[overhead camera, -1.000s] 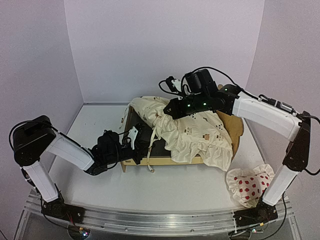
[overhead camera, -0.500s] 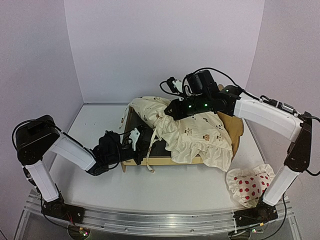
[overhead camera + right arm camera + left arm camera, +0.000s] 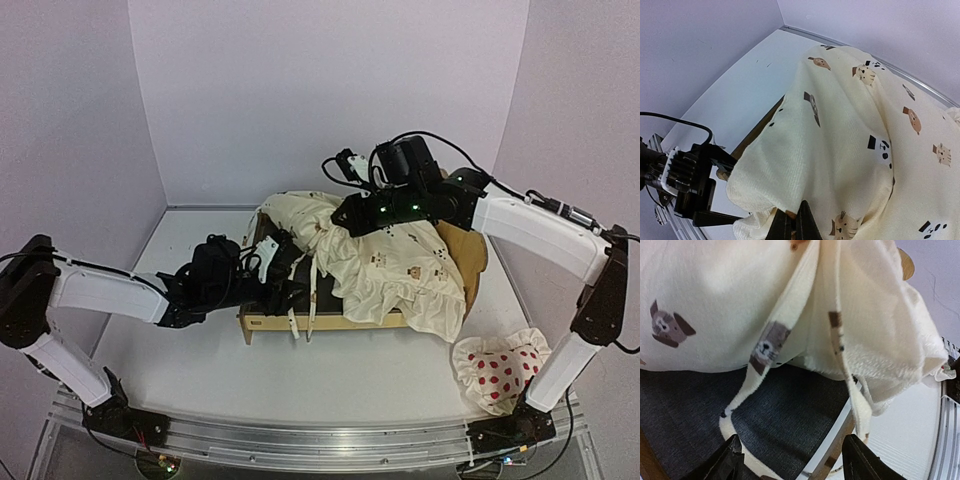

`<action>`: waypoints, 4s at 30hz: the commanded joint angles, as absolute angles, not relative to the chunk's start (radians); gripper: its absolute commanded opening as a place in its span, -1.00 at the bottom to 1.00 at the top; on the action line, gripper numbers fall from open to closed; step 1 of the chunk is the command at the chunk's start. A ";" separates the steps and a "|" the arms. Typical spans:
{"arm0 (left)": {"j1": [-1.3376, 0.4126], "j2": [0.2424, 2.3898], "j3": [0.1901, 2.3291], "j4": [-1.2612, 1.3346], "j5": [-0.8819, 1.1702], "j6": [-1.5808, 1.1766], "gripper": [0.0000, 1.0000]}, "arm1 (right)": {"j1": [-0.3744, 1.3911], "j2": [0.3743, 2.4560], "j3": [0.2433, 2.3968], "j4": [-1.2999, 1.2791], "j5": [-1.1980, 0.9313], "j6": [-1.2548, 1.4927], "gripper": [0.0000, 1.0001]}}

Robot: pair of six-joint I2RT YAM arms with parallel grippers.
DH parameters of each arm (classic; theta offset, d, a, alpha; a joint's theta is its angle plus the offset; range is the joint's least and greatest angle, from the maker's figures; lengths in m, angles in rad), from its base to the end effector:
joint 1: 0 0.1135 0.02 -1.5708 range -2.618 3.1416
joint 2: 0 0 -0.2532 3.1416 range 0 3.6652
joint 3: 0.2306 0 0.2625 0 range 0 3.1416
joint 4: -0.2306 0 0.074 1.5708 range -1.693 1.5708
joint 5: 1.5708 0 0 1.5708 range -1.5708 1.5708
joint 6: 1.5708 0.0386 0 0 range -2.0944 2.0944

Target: Set up the pet bed

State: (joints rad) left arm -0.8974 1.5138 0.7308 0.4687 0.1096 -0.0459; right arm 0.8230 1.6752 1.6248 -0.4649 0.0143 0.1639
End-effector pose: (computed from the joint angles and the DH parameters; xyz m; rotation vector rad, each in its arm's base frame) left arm 0.2062 -0.2652 0.1938 0.8768 1.7451 -0.7395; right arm 0.2742 0.2948 0.3569 -0.6839 2.0273 0.5772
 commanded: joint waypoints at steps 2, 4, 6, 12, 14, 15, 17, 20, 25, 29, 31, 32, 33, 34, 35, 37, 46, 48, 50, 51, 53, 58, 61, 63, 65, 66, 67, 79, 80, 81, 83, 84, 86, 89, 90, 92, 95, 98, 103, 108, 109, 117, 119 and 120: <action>-0.885 1.452 0.930 0.083 0.123 0.030 0.30 | 0.817 1.622 1.706 -0.441 0.045 0.135 -1.00; -0.867 1.469 1.001 -0.031 0.104 0.020 0.25 | 0.817 1.626 1.716 -0.444 0.045 0.133 -1.00; -0.840 1.478 1.048 -0.130 0.125 0.006 0.25 | 0.817 1.628 1.721 -0.447 0.045 0.132 -1.00; -0.762 1.466 1.058 -0.227 0.252 -0.036 0.26 | 0.817 1.633 1.725 -0.452 0.040 0.136 -1.00; -0.734 1.481 1.063 -0.245 0.295 -0.043 0.17 | 0.816 1.634 1.725 -0.453 0.037 0.138 -1.00; -0.721 1.491 1.068 -0.252 0.322 -0.047 0.14 | 0.816 1.634 1.724 -0.453 0.035 0.139 -1.00; -0.703 1.504 1.070 -0.243 0.380 -0.050 0.09 | 0.817 1.634 1.723 -0.454 0.032 0.141 -1.00; -0.701 1.535 1.077 -0.216 0.470 -0.051 0.04 | 0.817 1.634 1.722 -0.454 0.032 0.143 -1.00; -0.701 1.616 1.105 -0.203 0.540 -0.057 -0.05 | 0.817 1.634 1.718 -0.455 0.027 0.149 -1.00; -0.701 1.669 1.131 -0.203 0.576 -0.060 -0.21 | 0.817 1.633 1.716 -0.456 0.028 0.149 -1.00; -0.701 1.681 1.137 -0.198 0.587 -0.062 -0.30 | 0.817 1.632 1.716 -0.456 0.027 0.149 -1.00; -0.701 1.687 1.139 -0.195 0.591 -0.063 -0.37 | 0.817 1.632 1.715 -0.456 0.026 0.149 -1.00; -0.701 1.693 1.142 -0.194 0.593 -0.064 -0.45 | 0.817 1.632 1.714 -0.456 0.026 0.149 -1.00; -0.701 1.698 1.146 -0.196 0.594 -0.065 -0.59 | 0.817 1.632 1.713 -0.456 0.027 0.149 -1.00; -0.701 1.705 1.150 -0.200 0.598 -0.065 -0.73 | 0.817 1.632 1.712 -0.456 0.028 0.149 -1.00; -0.701 1.711 1.156 -0.202 0.610 -0.066 -0.99 | 0.817 1.632 1.711 -0.456 0.028 0.149 -1.00; -0.738 1.583 1.113 -0.084 0.334 -0.036 -1.00 | 0.816 1.628 1.715 -0.456 0.028 0.147 -1.00; -0.740 1.558 1.116 -0.073 0.288 -0.027 -1.00 | 0.817 1.628 1.715 -0.456 0.028 0.147 -1.00; -0.742 1.545 1.118 -0.066 0.262 -0.021 -1.00 | 0.817 1.628 1.715 -0.455 0.026 0.148 -1.00; -0.745 1.536 1.118 -0.062 0.251 -0.019 -1.00 | 0.817 1.628 1.714 -0.455 0.026 0.148 -1.00; -0.746 1.528 1.119 -0.065 0.247 -0.017 -1.00 | 0.817 1.628 1.714 -0.456 0.026 0.149 -1.00; -0.762 1.527 1.114 -0.091 0.239 -0.006 -1.00 | 0.817 1.628 1.713 -0.456 0.022 0.151 -1.00; -0.769 1.522 1.092 -0.090 0.232 -0.017 -1.00 | 0.817 1.627 1.707 -0.456 0.019 0.153 -1.00; -0.772 1.519 1.083 -0.095 0.233 -0.026 -1.00 | 0.816 1.628 1.703 -0.456 0.020 0.154 -1.00; -0.778 1.511 1.067 -0.092 0.234 -0.032 -1.00 | 0.816 1.628 1.701 -0.456 0.020 0.155 -1.00; -0.779 1.507 1.059 -0.090 0.237 -0.036 -1.00 | 0.817 1.628 1.700 -0.456 0.020 0.156 -1.00; -0.780 1.502 1.053 -0.090 0.239 -0.040 -1.00 | 0.817 1.628 1.699 -0.456 0.019 0.157 -1.00; -0.809 1.492 1.011 -0.106 0.213 -0.071 -1.00 | 0.817 1.625 1.672 -0.453 0.008 0.178 -1.00; -0.812 1.496 1.005 -0.105 0.210 -0.073 -1.00 | 0.816 1.625 1.667 -0.453 0.008 0.180 -1.00; -0.815 1.499 0.998 -0.102 0.208 -0.075 -1.00 | 0.817 1.623 1.661 -0.452 0.008 0.183 -1.00; -0.821 1.502 0.986 -0.091 0.200 -0.080 -1.00 | 0.817 1.623 1.650 -0.451 0.008 0.186 -1.00; -0.823 1.504 0.979 -0.085 0.198 -0.083 -1.00 | 0.817 1.622 1.644 -0.449 0.008 0.188 -1.00; -0.828 1.510 0.970 -0.079 0.190 -0.088 -1.00 | 0.816 1.622 1.632 -0.446 0.008 0.193 -1.00; -0.837 1.527 0.961 -0.077 0.175 -0.097 -1.00 | 0.817 1.621 1.611 -0.442 0.008 0.202 -1.00; -0.841 1.532 0.959 -0.079 0.169 -0.101 -1.00 | 0.816 1.621 1.604 -0.439 0.008 0.206 -1.00; -0.847 1.536 0.951 -0.078 0.159 -0.109 -1.00 | 0.817 1.622 1.589 -0.432 -0.015 0.213 -1.00; -0.854 1.538 0.937 -0.078 0.145 -0.122 -1.00 | 0.817 1.627 1.568 -0.425 -0.028 0.227 -1.00; -0.863 1.542 0.928 -0.085 0.106 -0.135 -0.99 | 0.817 1.632 1.555 -0.419 -0.038 0.237 -1.00; -0.877 1.541 0.921 -0.104 0.084 -0.159 -0.88 | 0.817 1.640 1.526 -0.407 -0.055 0.257 -1.00; -0.903 1.517 0.911 -0.153 0.019 -0.216 -0.51 | 0.817 1.665 1.507 -0.396 -0.080 0.279 -1.00; -0.907 1.508 0.909 -0.166 0.001 -0.230 -0.40 | 0.817 1.671 1.505 -0.395 -0.082 0.282 -1.00; -0.947 1.374 0.902 -0.249 -0.077 -0.339 0.19 | 0.819 1.729 1.519 -0.393 -0.093 0.287 -1.00; -0.966 1.339 0.902 -0.286 -0.097 -0.376 0.21 | 0.818 1.740 1.519 -0.394 -0.081 0.282 -1.00; -0.977 1.324 0.901 -0.310 -0.112 -0.397 0.21 | 0.819 1.746 1.516 -0.394 -0.070 0.279 -1.00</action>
State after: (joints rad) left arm -0.9410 1.4146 0.8936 -0.2317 -0.0436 -0.3029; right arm 0.8227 1.7167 1.5047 -0.4042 -0.0874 0.2756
